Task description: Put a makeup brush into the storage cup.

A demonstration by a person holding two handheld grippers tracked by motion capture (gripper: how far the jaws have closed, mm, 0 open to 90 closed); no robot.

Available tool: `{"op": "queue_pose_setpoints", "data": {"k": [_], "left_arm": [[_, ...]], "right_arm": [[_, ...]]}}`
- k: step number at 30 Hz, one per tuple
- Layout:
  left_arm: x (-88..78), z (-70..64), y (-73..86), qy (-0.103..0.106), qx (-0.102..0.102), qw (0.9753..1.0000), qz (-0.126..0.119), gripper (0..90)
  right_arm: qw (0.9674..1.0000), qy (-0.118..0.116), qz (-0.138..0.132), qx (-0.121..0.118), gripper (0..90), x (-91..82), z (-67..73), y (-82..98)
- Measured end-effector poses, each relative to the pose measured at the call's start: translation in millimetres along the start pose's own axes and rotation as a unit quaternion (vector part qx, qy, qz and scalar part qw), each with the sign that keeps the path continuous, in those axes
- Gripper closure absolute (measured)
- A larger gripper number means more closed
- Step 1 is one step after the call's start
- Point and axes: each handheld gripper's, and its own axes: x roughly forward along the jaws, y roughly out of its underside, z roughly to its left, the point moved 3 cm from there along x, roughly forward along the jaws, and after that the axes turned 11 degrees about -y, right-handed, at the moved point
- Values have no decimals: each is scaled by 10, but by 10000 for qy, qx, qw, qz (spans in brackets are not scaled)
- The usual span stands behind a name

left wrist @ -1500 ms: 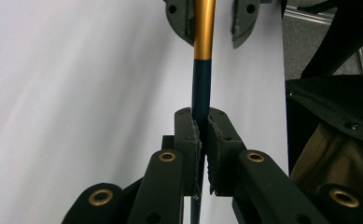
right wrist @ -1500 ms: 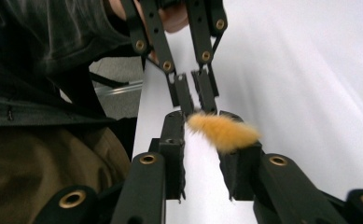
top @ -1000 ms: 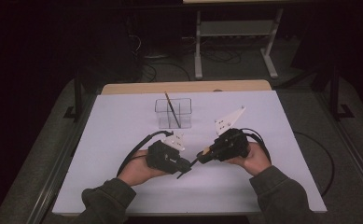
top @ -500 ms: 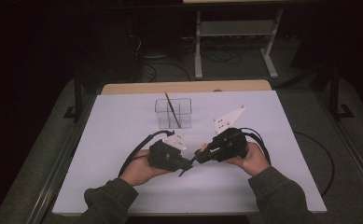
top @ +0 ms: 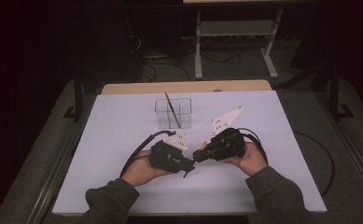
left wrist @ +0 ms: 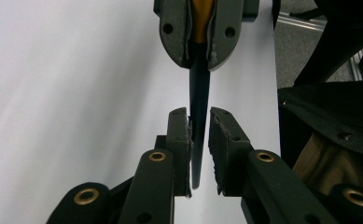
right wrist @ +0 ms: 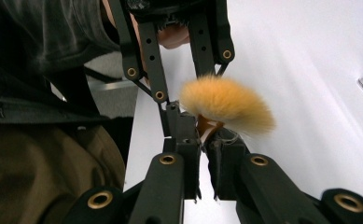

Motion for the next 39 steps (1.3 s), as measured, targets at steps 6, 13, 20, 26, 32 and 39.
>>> {"op": "queue_pose_setpoints", "data": {"k": [6,13,20,26,32,39], "left_arm": [[22,2,-14,-13,-17,10000,0,785],[13,18,2,-49,-124,9998,-117,836],[-19,36,12,-58,-251,9993,-285,838],[11,13,19,76,-272,9993,-225,823],[39,-4,11,3,-221,9996,-193,748],[34,2,3,7,-222,9995,-236,830]], "right_arm": [[9996,31,256,-87,825,-5,7,-70],[9997,100,168,-160,810,20,6,-99],[9991,37,-414,-60,765,49,9,-37],[9988,46,-488,-63,823,49,15,-8],[9999,102,-41,-52,824,39,8,-60],[9997,137,148,-138,817,66,24,-119]]}}
